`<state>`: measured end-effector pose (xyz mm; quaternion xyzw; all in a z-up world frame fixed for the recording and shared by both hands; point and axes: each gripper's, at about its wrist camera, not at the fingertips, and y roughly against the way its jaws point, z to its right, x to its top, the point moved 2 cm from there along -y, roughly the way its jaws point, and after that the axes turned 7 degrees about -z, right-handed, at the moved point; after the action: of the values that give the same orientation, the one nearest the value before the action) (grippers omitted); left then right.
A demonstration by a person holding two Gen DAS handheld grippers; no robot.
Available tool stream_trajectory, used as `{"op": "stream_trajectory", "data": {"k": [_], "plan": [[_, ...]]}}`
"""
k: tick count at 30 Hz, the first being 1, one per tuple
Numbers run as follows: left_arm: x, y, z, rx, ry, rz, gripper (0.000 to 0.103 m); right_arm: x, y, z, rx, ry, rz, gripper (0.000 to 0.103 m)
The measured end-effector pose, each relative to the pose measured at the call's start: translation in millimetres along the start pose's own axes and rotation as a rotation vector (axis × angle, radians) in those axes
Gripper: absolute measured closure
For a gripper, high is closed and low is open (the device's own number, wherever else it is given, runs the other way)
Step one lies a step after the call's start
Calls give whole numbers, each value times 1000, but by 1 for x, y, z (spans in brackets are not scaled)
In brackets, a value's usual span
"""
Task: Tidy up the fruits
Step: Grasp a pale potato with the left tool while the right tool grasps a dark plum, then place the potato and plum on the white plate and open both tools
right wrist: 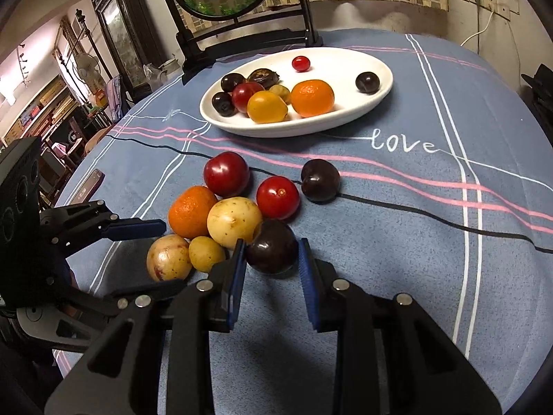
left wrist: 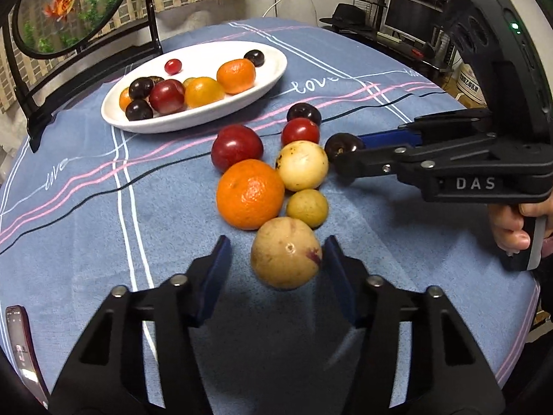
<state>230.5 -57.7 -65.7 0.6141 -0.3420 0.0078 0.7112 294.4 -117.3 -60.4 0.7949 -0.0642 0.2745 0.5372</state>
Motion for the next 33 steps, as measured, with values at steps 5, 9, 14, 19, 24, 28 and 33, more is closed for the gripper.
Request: {"op": "stream_trajectory", "data": {"k": [5,9,14,19,24,28,33], "plan": [[0,-3,1,-26,-5,-17,60,0,0,0,-4,-1,0,73],[0,-4,2,-25,-13,-18,63,0,1,0,-4,0,0,73],[0,-1,2,-30,-8,-11,63,-1,5,0,1,-1,13,73],[0,8,3,-34,-1,21,63,0,9,-1,7,5,31,73],[2,19,1,-49,4,64,63,2,14,-2,8,19,64,73],[8,29,-6,-78,26,84,63,9,20,-1,27,16,86,73],[37,51,-20,-28,20,138,63,40,34,8,52,-26,159,73]]}}
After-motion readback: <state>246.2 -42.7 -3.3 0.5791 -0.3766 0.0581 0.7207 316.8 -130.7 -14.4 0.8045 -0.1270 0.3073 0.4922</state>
